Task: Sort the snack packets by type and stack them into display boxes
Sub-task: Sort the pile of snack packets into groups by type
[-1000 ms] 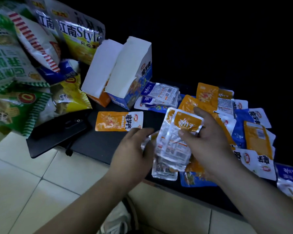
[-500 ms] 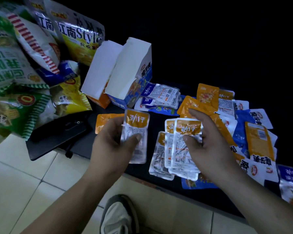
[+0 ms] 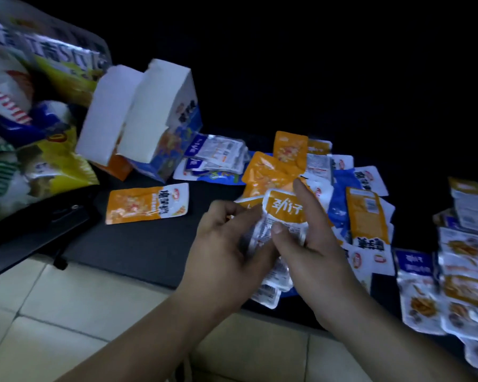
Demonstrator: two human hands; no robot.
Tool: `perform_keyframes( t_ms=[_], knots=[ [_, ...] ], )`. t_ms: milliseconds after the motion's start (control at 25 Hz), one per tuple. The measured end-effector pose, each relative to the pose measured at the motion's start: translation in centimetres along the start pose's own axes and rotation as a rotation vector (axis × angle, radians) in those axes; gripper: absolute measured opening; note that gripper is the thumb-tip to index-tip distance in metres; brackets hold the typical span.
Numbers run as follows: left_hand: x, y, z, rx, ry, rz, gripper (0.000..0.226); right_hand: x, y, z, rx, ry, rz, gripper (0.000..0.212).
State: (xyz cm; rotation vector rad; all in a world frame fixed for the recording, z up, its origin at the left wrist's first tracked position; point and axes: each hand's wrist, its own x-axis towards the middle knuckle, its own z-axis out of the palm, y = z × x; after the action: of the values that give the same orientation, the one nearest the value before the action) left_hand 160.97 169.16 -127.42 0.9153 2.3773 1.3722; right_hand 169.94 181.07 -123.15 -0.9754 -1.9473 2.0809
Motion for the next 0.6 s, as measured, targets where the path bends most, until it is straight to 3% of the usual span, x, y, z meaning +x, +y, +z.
perform_keyframes(
  t_ms=[200,280,400,600],
  knots=[
    [0.2,4.7,5.6,-0.379,-0.186,-0.165,0.038,-2.0,1.3,-7.9,0.018,0.216,0.055,0.071],
    [0.5,7.2,8.0,-0.429,-0.212,-0.147,0.045,-3.5,1.8,-10.9,0.007,0.283,0.101,0.074],
    [1.3,10.4,12.0,-0.247,-0.282,-0.037,0.042,-5.8,2.3,-15.5,-0.024,0.427,0.126,0.075],
    [3.2,14.0,16.5,0.043,-0.618,-0.086,0.040,-8.1,2.5,-22.1,-0.321,0.555,0.178,0.086]
  ],
)
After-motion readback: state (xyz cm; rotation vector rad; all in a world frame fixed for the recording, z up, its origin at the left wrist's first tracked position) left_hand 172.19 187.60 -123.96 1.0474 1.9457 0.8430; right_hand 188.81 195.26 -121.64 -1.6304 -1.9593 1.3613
